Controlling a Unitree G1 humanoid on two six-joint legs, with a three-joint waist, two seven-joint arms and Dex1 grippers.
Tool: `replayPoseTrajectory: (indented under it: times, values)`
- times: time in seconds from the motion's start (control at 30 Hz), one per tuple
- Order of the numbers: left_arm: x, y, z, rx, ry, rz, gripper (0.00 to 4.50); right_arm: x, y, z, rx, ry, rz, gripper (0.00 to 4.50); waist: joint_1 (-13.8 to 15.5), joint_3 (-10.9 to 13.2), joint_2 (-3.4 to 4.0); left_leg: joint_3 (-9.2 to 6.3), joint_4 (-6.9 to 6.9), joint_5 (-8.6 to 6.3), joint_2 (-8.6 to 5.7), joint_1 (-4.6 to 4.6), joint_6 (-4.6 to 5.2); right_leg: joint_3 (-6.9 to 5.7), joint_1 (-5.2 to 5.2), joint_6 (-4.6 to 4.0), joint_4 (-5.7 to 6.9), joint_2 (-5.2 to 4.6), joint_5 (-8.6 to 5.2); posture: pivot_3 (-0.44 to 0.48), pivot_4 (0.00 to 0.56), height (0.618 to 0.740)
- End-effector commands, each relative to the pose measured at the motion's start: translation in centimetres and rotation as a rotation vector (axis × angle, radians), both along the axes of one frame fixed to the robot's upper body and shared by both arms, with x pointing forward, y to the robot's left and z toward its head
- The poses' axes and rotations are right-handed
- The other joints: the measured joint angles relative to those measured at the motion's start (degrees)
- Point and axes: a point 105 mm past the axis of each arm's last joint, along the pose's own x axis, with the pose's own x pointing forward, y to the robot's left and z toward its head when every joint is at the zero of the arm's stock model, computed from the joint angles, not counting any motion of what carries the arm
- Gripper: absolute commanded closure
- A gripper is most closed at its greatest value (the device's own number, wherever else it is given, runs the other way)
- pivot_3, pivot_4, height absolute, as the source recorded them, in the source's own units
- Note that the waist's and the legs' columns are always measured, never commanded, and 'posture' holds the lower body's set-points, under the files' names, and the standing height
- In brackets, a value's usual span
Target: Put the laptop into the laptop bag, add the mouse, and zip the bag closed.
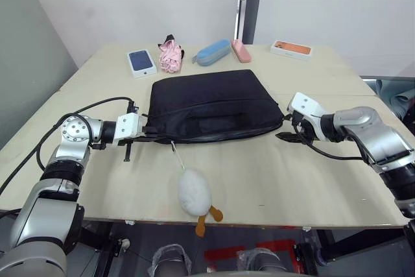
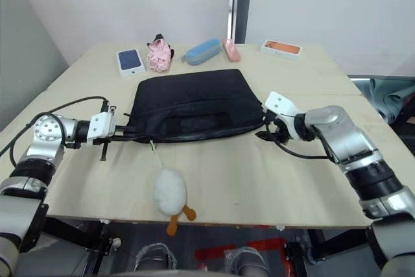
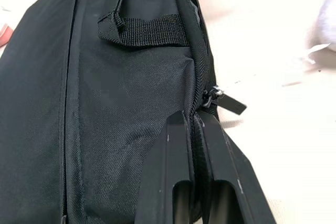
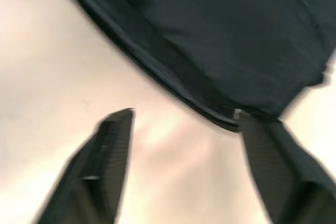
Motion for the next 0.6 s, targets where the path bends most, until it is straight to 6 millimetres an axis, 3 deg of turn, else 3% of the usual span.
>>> replayPoseTrajectory:
  times: [0.03, 0.37, 0.6]
  values:
    - [-0.1, 0.9, 2.1, -0.033, -0.063, 0.016, 4.50, 1.3, 0.1, 0.8, -0.044, -0.055, 0.023, 0.98, 0.2, 0.0, 0.00, -0.01, 0.01, 0.00, 0.00, -0.01, 0.01, -0.02, -0.01, 0.00, 0.00, -0.01, 0.00, 0.000, 0.150, 0.740]
    - [-0.5, 1.6, 1.6, -0.041, -0.046, 0.044, 4.50, 4.3, 1.5, -1.2, -0.150, -0.082, 0.045, 0.98, 0.0, 0.0, -0.01, -0.02, 0.05, -0.14, 0.00, -0.06, 0.27, -0.06, -0.05, -0.03, 0.02, -0.01, -0.01, 0.000, 0.150, 0.740]
    - [-1.0, 2.6, 1.5, -0.046, -0.041, 0.082, 4.50, 3.0, 2.5, -1.3, -0.079, -0.027, 0.118, 3.19, 0.1, 0.0, -0.01, -0.04, 0.06, -0.16, 0.01, -0.06, 0.30, -0.07, -0.04, -0.05, 0.03, -0.01, -0.02, 0.000, 0.150, 0.740]
